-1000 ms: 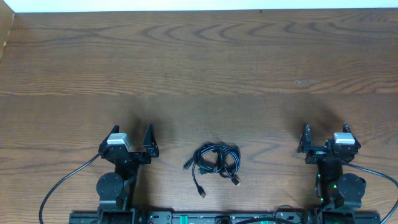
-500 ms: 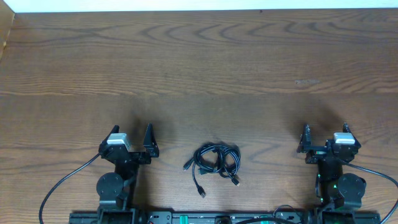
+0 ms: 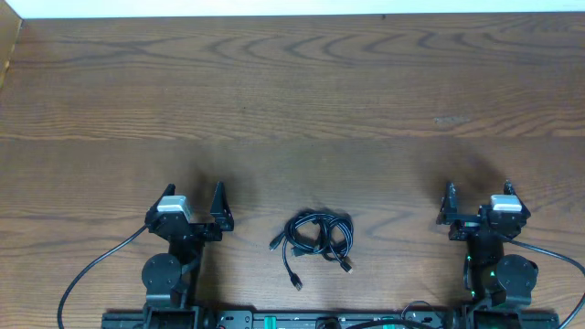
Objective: Untangle cables
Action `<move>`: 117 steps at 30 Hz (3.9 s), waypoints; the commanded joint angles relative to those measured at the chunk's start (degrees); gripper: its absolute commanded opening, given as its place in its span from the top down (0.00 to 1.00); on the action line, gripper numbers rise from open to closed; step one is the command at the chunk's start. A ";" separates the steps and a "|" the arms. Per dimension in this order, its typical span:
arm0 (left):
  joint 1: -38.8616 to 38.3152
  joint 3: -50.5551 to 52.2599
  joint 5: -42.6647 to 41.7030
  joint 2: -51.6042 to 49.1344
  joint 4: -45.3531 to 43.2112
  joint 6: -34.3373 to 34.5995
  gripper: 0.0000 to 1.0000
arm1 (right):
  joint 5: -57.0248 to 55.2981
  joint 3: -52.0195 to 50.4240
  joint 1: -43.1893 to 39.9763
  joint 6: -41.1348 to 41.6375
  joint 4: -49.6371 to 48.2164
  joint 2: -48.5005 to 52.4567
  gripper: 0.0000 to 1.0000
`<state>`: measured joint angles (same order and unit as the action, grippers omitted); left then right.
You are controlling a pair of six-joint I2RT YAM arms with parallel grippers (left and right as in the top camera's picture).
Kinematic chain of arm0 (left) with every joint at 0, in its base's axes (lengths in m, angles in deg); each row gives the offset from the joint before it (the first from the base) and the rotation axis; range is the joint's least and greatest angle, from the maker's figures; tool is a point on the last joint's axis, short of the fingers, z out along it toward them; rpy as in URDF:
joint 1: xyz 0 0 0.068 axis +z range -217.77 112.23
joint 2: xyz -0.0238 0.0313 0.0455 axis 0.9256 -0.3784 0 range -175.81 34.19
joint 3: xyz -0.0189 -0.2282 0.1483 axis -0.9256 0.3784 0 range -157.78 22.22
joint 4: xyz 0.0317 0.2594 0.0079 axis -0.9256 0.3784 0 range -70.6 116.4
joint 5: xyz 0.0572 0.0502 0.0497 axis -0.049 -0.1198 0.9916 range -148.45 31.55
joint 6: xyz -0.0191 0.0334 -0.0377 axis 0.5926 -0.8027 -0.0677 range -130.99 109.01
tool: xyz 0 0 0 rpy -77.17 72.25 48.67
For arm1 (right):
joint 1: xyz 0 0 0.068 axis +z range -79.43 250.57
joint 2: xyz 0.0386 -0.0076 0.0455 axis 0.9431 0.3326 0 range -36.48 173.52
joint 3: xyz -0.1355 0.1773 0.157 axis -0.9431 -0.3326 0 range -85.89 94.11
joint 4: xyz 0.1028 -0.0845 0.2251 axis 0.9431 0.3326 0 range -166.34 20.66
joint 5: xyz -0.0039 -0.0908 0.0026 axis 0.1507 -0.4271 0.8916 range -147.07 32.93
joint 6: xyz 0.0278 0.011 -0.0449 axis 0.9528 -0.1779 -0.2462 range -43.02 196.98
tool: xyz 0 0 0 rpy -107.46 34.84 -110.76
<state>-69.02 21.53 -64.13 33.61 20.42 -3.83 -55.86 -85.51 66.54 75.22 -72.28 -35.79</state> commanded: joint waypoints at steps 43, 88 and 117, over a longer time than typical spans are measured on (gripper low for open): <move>0.28 0.46 -1.20 0.35 2.58 -0.94 0.02 | -0.66 -0.07 0.33 -0.46 0.31 -0.35 0.01; 0.28 -2.38 -0.70 -3.30 4.33 -2.45 0.02 | -0.66 -0.07 0.33 -0.46 0.31 -0.35 0.01; 0.26 -19.58 1.11 -42.05 7.26 -2.38 0.02 | -0.66 -0.07 0.33 -0.46 0.31 -0.35 0.01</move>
<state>-69.00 4.61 -63.67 -6.55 27.00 -5.30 -55.86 -85.51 66.54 75.22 -72.28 -35.79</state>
